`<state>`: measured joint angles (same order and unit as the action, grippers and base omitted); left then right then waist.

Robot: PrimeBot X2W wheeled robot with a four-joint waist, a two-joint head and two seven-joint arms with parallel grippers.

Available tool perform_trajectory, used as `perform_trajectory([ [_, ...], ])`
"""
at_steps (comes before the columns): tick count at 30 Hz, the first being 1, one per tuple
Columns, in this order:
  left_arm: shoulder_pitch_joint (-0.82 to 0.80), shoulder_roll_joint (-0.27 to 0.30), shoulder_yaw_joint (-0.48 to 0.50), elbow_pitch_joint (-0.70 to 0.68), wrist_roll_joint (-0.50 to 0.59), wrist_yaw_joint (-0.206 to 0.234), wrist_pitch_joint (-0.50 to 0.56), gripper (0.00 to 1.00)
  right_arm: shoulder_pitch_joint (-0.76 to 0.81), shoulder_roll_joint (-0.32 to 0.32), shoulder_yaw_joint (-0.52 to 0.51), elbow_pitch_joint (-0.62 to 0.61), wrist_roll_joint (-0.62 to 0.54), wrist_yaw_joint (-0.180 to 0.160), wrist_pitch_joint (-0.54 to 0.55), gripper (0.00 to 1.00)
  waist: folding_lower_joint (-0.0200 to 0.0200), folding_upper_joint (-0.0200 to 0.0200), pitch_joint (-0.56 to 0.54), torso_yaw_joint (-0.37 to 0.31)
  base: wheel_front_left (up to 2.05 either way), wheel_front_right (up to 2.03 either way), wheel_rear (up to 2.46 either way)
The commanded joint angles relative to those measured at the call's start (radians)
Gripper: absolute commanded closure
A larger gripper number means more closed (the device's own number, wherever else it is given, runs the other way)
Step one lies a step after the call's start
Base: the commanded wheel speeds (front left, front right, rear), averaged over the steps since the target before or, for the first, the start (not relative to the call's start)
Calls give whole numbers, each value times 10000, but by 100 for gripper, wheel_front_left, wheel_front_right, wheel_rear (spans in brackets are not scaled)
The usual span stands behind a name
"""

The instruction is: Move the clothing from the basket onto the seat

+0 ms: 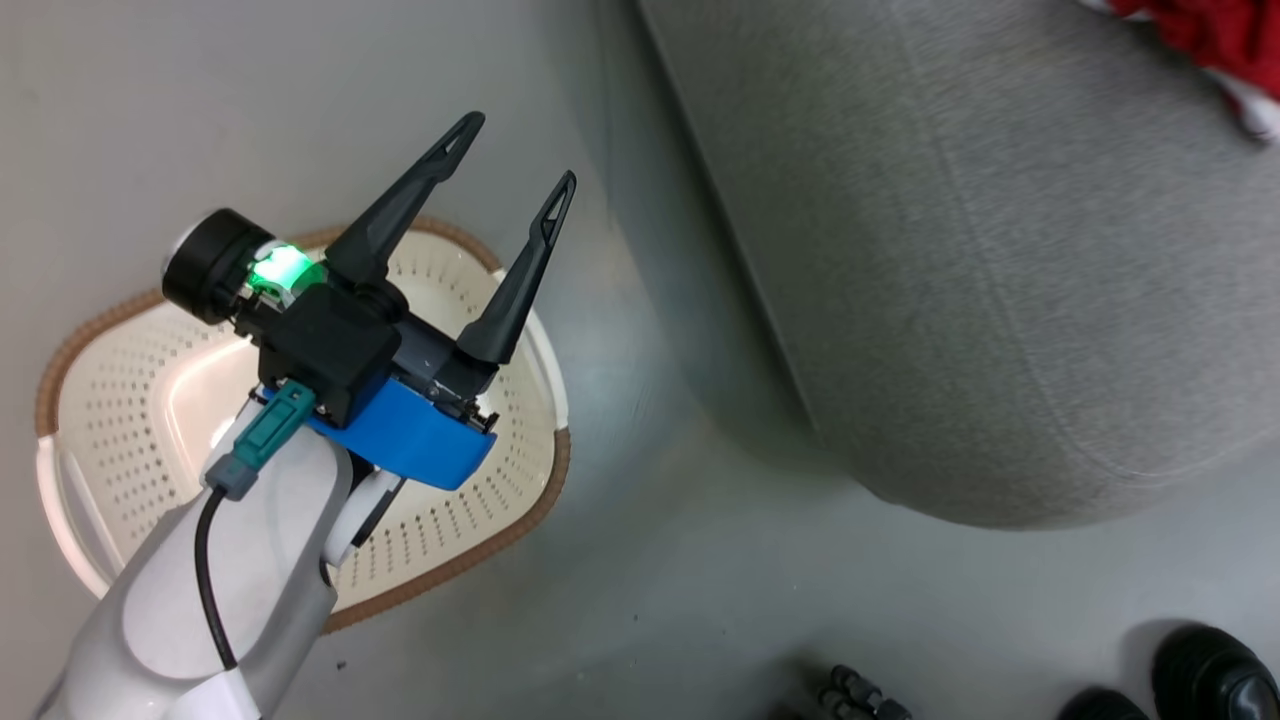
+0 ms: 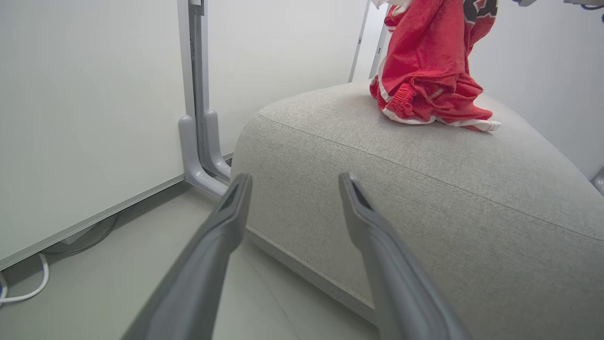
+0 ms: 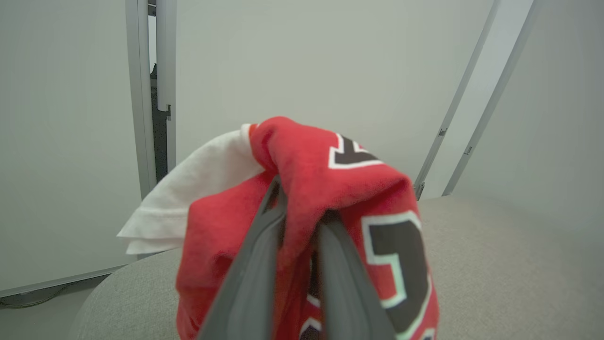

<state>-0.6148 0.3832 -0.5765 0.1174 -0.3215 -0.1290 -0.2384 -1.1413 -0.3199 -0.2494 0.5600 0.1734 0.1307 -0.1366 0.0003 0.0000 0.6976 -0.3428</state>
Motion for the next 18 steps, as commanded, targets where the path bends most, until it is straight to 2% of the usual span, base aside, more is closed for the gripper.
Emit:
perform_trajectory([
  [1,-270,99,-4,-167,98,11,51,0,-128,58,-182,357,-125,1,-140,100,-3,0,814,357,0,0,0],
  [9,-222,391,167,-578,95,201,120,0,-301,358,-808,2055,-457,1,-560,100,-3,0,1227,307,0,0,0],
  [17,-53,509,216,-610,-22,276,91,0,-536,238,-995,3127,-639,1,-1010,100,-3,0,1071,298,0,0,0],
  [18,-30,519,222,-607,-26,290,82,0,-563,231,-999,3186,-653,1,-1045,78,-3,0,1045,299,0,0,0],
])
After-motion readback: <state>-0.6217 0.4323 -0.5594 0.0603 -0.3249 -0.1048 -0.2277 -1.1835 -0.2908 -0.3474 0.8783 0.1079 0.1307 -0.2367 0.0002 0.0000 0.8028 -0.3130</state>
